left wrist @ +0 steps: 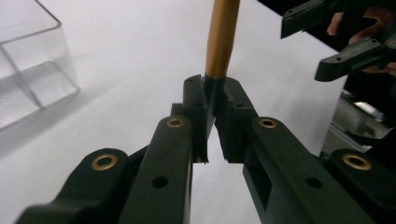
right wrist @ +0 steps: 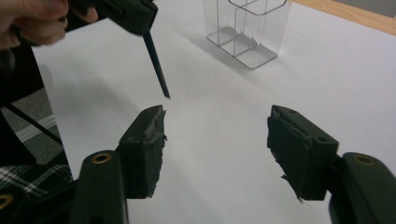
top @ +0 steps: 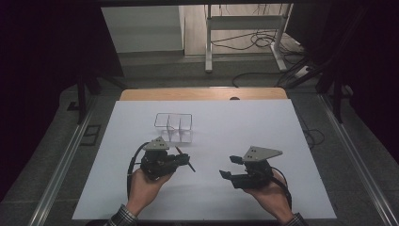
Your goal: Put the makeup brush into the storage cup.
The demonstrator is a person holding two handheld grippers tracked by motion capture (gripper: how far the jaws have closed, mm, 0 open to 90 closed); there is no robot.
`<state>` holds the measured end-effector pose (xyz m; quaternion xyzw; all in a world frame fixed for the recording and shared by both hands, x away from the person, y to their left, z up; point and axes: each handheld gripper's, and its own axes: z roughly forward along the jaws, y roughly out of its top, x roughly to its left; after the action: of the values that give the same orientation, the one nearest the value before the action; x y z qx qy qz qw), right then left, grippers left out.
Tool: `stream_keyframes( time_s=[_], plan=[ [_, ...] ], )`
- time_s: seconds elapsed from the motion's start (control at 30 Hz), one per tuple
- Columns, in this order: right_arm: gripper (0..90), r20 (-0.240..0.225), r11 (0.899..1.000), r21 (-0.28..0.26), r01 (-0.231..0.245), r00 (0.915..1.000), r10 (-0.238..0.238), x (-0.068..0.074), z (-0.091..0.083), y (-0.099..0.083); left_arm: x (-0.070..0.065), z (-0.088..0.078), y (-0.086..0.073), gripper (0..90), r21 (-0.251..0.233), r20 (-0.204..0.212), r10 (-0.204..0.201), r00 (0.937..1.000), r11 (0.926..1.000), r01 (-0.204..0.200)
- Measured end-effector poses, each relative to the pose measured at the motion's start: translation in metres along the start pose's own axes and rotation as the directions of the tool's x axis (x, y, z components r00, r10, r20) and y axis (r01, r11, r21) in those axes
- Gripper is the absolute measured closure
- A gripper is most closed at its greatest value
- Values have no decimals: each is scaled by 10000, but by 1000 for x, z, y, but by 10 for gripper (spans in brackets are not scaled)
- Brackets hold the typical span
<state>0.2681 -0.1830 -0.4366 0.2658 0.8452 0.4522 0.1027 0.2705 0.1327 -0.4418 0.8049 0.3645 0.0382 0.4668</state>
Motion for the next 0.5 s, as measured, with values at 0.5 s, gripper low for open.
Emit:
stream_keyframes(
  time_s=[0.5],
  plan=[
    [213, 332, 9992, 374, 159, 9993, -171, -9, -5, -14, 15, -13, 4, 835, 239, -788, 204, 9967, 9995, -185]
  ],
)
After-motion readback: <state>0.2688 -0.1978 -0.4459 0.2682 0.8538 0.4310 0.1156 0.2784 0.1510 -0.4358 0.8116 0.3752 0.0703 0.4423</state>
